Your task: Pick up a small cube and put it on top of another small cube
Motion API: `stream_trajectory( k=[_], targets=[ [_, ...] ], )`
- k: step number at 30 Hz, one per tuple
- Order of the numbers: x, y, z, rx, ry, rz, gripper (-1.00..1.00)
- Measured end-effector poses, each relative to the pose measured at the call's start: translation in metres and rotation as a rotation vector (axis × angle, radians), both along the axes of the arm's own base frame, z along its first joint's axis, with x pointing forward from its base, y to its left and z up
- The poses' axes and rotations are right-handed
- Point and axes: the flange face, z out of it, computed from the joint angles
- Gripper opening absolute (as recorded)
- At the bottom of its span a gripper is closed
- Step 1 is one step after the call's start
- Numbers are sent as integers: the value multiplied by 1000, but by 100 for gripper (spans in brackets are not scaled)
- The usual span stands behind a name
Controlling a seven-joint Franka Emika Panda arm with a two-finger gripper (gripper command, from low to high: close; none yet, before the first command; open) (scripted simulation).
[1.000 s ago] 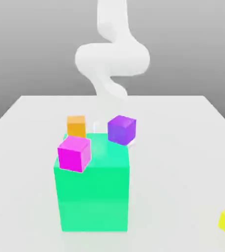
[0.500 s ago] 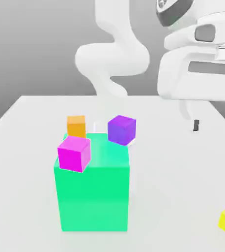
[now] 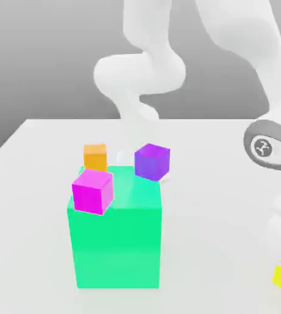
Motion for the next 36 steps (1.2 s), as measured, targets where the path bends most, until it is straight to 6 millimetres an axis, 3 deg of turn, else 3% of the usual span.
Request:
stream_trajectory(
  k=[1,8,13,24,30,36],
  targets=[
    [-1,0,-13,-1,1,1,-100],
    [-1,0,-16,0,1,2,-100],
    [0,-6,44,-12,-3,0,-100],
    [14,-126,156,-154,-46,-110,-100],
    [-8,-178,213,-167,-43,-158,-100],
    [-43,-230,260,-128,-25,-209,-100]
  ],
)
